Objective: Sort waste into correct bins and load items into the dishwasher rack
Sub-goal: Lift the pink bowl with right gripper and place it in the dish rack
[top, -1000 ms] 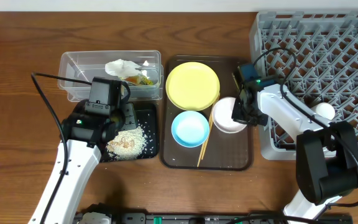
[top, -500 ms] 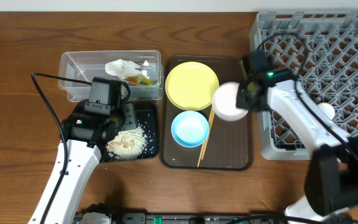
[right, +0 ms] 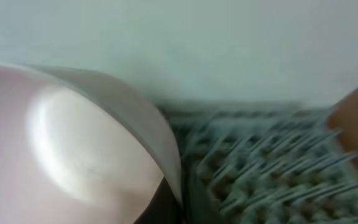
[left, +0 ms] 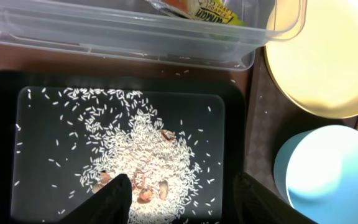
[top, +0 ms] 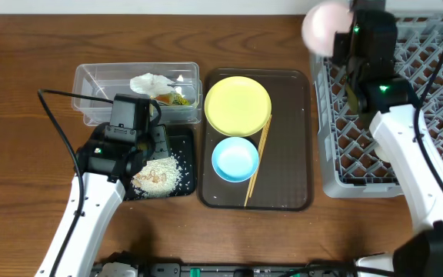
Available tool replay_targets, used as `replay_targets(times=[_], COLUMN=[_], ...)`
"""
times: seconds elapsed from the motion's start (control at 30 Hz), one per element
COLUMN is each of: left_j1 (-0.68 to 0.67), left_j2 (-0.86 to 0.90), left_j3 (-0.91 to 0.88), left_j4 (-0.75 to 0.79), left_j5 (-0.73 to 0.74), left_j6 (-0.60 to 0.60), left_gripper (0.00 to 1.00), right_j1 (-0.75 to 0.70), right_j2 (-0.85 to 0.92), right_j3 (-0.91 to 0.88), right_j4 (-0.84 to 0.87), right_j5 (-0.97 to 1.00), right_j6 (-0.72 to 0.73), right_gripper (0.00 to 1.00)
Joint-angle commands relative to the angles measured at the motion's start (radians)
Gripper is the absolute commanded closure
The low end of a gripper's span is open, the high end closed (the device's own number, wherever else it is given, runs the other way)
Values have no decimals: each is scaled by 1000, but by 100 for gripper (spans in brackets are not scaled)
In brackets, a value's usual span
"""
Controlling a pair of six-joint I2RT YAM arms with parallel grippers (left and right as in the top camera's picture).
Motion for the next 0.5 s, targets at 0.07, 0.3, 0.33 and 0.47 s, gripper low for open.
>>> replay_targets(times=[0.07,0.3,0.33,0.47], left_j1=[3,3,3,3], left_j2=[2,2,2,2], left_j3=[5,5,5,5], left_j4=[-3,-3,-3,-3], left_j5=[-12,-12,-12,-12], left_j6=[9,9,9,9], left_gripper=[44,44,44,44], right_j1=[-43,-73,-77,-86], right_j2=[100,253,279,354], right_j3=[5,5,5,5], right_j4=[215,479,512,582], right_j5=[288,439,452,456], right_j6=[-170,-282,-290,-291], right_gripper=[99,99,99,99])
